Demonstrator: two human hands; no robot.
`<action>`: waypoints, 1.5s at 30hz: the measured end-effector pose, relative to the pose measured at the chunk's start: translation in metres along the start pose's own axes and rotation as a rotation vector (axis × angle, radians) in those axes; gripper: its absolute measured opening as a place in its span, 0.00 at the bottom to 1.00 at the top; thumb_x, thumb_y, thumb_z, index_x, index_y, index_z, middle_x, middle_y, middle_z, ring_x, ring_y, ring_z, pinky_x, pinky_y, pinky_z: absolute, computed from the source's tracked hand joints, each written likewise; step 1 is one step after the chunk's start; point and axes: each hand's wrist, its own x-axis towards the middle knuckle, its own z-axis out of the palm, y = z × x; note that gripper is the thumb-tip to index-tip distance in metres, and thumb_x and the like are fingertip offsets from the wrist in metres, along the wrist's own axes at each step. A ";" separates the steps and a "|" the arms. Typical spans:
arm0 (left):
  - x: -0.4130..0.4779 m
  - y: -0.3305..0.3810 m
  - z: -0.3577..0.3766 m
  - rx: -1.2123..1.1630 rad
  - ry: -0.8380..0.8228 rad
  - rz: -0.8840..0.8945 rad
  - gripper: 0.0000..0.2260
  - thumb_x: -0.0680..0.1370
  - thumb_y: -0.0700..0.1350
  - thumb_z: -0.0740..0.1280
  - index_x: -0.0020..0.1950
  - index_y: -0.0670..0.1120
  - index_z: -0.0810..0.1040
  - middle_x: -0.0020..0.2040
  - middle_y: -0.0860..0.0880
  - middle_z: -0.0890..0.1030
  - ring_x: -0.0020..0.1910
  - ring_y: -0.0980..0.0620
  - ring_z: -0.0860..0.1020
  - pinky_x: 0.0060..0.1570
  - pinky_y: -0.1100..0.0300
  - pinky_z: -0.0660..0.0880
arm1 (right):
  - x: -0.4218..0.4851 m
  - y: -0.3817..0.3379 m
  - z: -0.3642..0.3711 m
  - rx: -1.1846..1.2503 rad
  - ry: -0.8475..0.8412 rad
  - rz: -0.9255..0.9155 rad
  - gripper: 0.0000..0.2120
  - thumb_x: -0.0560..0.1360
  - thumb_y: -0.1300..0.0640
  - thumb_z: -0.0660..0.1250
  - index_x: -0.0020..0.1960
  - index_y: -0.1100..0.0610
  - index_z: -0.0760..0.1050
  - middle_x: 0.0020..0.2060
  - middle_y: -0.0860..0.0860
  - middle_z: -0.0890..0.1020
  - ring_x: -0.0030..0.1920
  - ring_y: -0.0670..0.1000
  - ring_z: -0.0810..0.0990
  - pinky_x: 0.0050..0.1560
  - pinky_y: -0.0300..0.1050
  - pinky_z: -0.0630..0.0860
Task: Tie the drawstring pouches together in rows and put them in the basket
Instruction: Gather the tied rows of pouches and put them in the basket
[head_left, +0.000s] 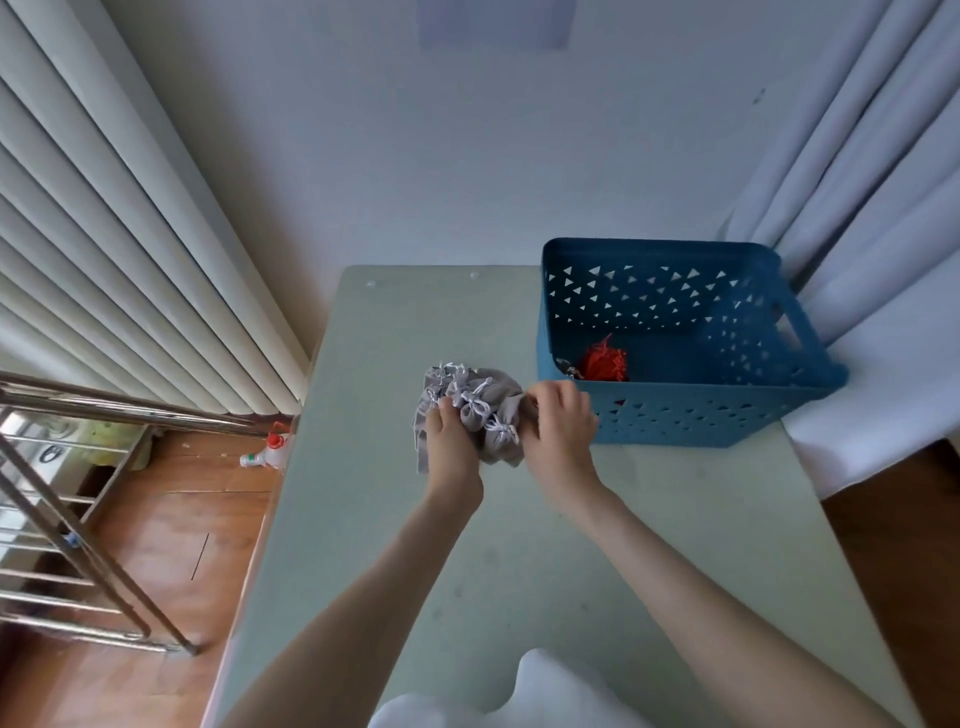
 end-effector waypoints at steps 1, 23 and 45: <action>0.000 -0.001 0.001 -0.014 0.003 -0.012 0.17 0.83 0.51 0.54 0.65 0.44 0.71 0.61 0.43 0.78 0.60 0.45 0.77 0.60 0.48 0.74 | 0.001 0.002 -0.005 -0.027 -0.048 -0.021 0.04 0.73 0.64 0.68 0.46 0.61 0.75 0.45 0.56 0.76 0.46 0.58 0.70 0.45 0.46 0.55; -0.008 0.015 0.034 -0.062 -0.362 -0.041 0.19 0.83 0.46 0.53 0.66 0.37 0.72 0.62 0.39 0.78 0.62 0.44 0.77 0.63 0.51 0.73 | 0.035 0.003 -0.061 0.590 -0.365 0.294 0.24 0.74 0.55 0.70 0.67 0.48 0.67 0.57 0.47 0.74 0.59 0.46 0.74 0.58 0.45 0.74; 0.130 -0.016 0.270 1.208 -0.776 -0.138 0.17 0.82 0.48 0.55 0.62 0.38 0.76 0.57 0.41 0.79 0.49 0.47 0.77 0.56 0.51 0.73 | 0.207 0.274 -0.048 0.244 -0.959 0.836 0.08 0.77 0.63 0.61 0.55 0.58 0.75 0.46 0.54 0.81 0.45 0.50 0.79 0.49 0.46 0.77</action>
